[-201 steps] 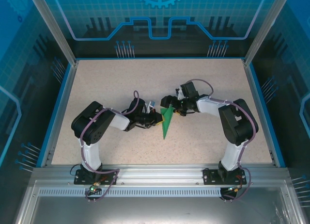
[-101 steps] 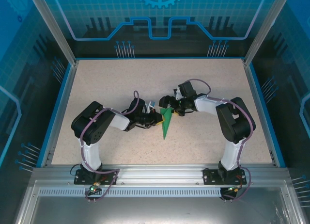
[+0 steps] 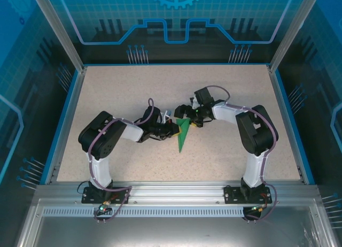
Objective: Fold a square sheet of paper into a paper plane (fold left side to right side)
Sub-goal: Fold the wing for the fifth time at the center of the table.
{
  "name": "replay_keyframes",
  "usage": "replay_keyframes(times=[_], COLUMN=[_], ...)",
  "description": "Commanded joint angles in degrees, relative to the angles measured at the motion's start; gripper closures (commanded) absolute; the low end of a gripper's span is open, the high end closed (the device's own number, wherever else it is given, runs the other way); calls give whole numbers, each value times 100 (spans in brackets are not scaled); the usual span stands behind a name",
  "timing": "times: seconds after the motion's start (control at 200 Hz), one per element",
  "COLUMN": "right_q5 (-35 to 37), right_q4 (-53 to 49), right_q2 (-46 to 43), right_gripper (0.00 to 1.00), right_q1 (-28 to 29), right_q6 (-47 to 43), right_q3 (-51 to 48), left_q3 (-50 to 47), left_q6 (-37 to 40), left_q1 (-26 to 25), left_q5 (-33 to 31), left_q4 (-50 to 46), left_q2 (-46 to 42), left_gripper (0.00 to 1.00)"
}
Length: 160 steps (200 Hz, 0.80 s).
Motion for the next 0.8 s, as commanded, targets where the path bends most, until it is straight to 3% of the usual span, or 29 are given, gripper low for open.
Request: replay_keyframes(times=[0.0,0.795], right_q5=[72,152], right_q4=[-586,-733], right_q2=[233,275], right_gripper=[1,1], right_q1=[139,201], right_q6=[-135,-326], right_q3=[106,186], left_q3=[173,354], left_q6=[244,501], left_q1=[121,232], left_q5=[67,123], left_q4=[-218,-501], left_q2=[143,441], left_gripper=[100,100])
